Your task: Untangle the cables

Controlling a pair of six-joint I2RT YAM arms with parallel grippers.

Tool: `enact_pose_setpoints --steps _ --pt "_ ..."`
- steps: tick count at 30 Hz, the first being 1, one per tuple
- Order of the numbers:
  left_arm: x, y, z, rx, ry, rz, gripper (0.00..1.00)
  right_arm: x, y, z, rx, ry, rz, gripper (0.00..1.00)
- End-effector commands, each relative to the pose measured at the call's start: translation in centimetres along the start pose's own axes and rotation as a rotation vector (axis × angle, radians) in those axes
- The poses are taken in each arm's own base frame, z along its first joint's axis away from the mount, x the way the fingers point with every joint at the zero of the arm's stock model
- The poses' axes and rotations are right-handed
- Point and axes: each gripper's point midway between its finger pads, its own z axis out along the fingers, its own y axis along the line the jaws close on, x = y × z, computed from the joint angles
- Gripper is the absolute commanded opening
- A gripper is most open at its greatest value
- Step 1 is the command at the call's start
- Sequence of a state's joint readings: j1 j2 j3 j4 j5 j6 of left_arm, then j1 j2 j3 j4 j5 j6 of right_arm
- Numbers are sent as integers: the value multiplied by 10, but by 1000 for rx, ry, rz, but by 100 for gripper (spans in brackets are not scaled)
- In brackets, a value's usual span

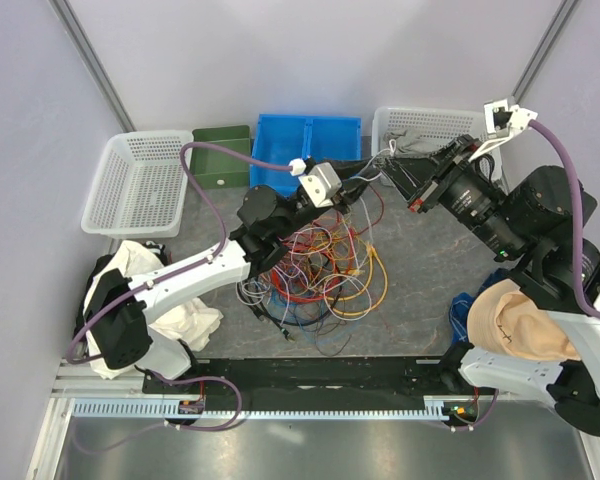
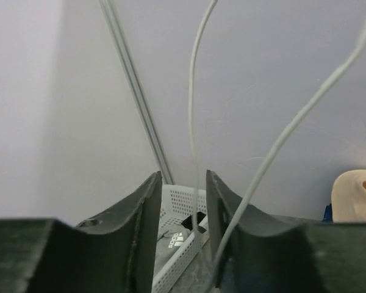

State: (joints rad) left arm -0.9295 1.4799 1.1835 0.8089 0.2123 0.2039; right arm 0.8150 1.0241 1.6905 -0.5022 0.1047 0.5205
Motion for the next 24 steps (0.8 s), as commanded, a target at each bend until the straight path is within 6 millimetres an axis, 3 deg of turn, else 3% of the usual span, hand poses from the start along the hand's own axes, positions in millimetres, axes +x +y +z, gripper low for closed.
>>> enact_pose_setpoints --steps 1,2,5,6,7,8,9,10,11,12,13,15,17,18,19,21,24 --pt "-18 -1 7 42 -58 22 7 -3 2 -8 -10 -15 12 0" --pt "-17 -2 5 44 -52 19 2 -2 -1 -10 -3 -18 9 0" --pt "-19 0 -3 23 -44 -4 2 2 -9 -11 23 -18 -1 0" --pt "-15 2 -6 8 -20 -16 2 1 -15 -12 52 -31 -6 6" --pt "-16 5 -8 -11 -5 -32 2 3 -19 -12 68 -33 -15 22" --pt "-23 16 -8 -63 8 -35 2 6 -26 -12 94 -32 -25 56" --pt "-9 19 -11 -80 91 -51 2 7 -34 -13 132 -42 -36 67" --pt "-22 30 -5 -113 101 -62 2 7 -40 -16 158 -50 -41 82" --pt "-23 40 -6 -153 136 -69 2 15 -50 -14 189 -37 -52 88" --pt "-6 47 -10 -169 229 -84 2 16 -58 -15 229 -46 -60 92" --pt "-23 58 -4 -195 212 -103 2 17 -62 -19 243 -50 -63 98" --pt "-19 76 -2 -239 256 -124 2 29 -75 -18 284 -35 -73 98" --pt "-30 92 3 -277 279 -157 2 36 -82 -21 308 -30 -77 98" --pt "-17 104 5 -300 311 -165 2 38 -84 -21 312 -30 -77 98" --pt "-28 113 10 -322 310 -208 2 38 -87 -24 321 -35 -78 98" --pt "-27 138 10 -378 325 -242 2 48 -94 -24 336 -20 -82 98" --pt "-21 159 22 -385 319 -303 2 59 -105 -29 365 -18 -85 98"
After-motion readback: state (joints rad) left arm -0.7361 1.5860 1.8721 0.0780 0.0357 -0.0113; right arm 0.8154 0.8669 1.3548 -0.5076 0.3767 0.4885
